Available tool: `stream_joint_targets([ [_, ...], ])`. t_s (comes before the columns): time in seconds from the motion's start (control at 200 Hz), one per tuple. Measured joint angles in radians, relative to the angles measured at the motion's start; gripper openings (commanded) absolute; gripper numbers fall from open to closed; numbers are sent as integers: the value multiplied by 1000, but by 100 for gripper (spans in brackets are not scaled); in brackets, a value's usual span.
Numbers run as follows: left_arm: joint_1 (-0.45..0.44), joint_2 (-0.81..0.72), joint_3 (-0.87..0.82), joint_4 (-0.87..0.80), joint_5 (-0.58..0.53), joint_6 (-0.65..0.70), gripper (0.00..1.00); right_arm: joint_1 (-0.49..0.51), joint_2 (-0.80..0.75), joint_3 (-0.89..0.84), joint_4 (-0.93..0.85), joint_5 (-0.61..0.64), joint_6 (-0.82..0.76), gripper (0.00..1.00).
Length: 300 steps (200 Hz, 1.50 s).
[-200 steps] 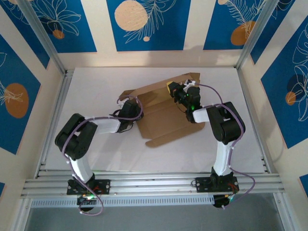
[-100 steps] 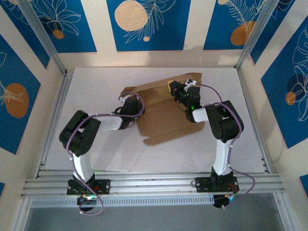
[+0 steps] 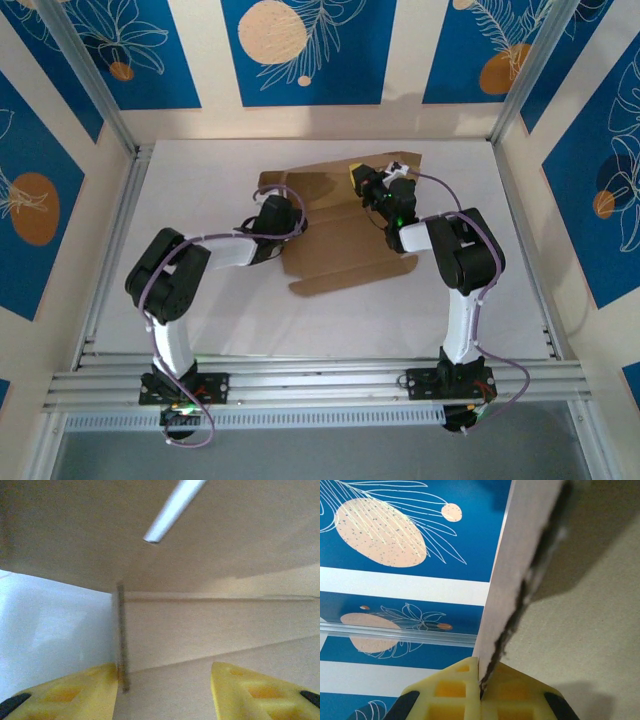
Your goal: Fold the paper box
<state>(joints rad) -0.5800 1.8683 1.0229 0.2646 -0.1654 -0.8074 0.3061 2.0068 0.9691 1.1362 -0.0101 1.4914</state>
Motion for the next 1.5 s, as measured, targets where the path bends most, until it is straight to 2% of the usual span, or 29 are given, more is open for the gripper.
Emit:
stream_joint_targets([
  [0.205, -27, 5, 14, 35, -7, 53, 50, 7, -2, 52, -110, -43, 28, 0],
  [0.535, -38, 51, -24, 184, -69, 132, 50, 27, -2, 116, -224, -49, 66, 0],
  [0.785, -43, 101, 69, 108, -104, 179, 51, 28, -2, 130, -250, -41, 62, 0],
  [1.03, -44, 170, 184, 10, -117, 164, 52, 24, 0, 143, -274, -3, 63, 0],
  [1.235, -46, 232, 198, -8, -81, 144, 52, 29, 0, 146, -278, -43, 62, 0],
  [1.501, -43, 233, 182, 38, -71, 124, 53, 29, 0, 150, -284, -68, 54, 0],
])
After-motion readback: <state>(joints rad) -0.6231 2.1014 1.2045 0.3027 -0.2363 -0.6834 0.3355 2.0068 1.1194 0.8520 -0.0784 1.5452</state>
